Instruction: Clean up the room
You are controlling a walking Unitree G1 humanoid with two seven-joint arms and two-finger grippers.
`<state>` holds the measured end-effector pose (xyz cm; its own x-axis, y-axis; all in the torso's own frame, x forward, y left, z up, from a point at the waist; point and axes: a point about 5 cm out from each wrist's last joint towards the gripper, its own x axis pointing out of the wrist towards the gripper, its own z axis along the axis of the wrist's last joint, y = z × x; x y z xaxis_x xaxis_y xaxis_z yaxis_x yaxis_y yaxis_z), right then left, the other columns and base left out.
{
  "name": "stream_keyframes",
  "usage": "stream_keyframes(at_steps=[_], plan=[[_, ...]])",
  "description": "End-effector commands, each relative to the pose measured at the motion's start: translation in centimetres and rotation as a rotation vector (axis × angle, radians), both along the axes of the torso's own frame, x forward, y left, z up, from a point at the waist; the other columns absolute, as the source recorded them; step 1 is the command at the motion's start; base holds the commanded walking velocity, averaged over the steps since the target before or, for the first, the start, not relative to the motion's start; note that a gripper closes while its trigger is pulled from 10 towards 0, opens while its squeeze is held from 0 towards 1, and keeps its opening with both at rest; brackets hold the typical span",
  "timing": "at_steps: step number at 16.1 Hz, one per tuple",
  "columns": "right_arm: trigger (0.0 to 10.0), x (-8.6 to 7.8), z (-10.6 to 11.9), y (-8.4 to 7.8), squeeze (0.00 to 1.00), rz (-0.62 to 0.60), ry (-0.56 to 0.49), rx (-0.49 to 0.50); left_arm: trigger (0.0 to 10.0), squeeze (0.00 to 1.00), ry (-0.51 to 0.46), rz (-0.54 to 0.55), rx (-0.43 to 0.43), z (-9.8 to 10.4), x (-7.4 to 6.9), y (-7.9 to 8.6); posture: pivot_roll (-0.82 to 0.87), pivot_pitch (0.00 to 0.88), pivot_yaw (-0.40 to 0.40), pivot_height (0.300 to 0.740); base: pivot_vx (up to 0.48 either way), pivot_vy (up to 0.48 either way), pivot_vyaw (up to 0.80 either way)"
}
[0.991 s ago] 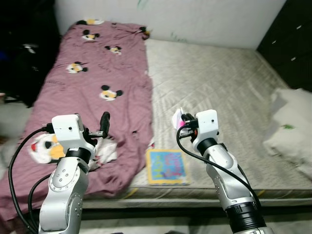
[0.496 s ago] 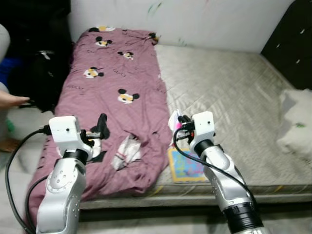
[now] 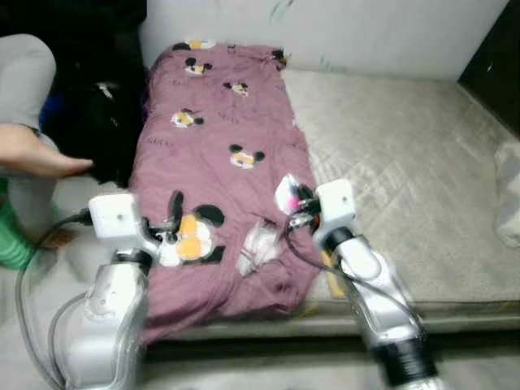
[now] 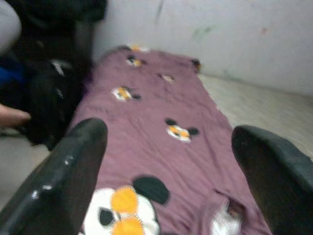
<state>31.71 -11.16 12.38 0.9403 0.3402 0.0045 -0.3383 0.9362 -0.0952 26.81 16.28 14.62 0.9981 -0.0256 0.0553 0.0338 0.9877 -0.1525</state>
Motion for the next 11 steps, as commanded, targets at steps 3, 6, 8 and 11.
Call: stream_keyframes(at_steps=[3, 6, 8, 11], plan=[[10.0, 0.21, 0.57, -0.08, 0.0, -0.009, -0.02, 0.006, 10.0, 0.0, -0.02, -0.007, 0.021, 0.25, 0.0, 0.11, 0.01, 0.102, -0.098, 0.74, 0.0, 0.48, 0.0], [10.0, 0.23, 0.64, -0.04, 0.0, -0.006, -0.026, 0.011, 10.0, 0.0, -0.025, 0.007, 0.016, 0.38, -0.09, 0.12, 0.01, 0.103, -0.099, 0.74, 0.0, 0.0, 0.0], [10.0, 0.15, 0.68, -0.02, 0.0, -0.004, -0.028, 0.013, 10.0, 0.0, -0.028, 0.012, 0.033, 0.49, -0.27, 0.03, 0.01, 0.108, -0.1, 0.74, 0.0, 0.0, 0.0], [10.0, 0.01, 0.79, 0.22, 0.0, 0.018, -0.049, -0.004, 10.0, 0.0, -0.034, 0.024, 0.056, 0.46, -0.36, 0.03, 0.01, 0.108, -0.099, 0.74, 0.0, 0.0, 0.27]])
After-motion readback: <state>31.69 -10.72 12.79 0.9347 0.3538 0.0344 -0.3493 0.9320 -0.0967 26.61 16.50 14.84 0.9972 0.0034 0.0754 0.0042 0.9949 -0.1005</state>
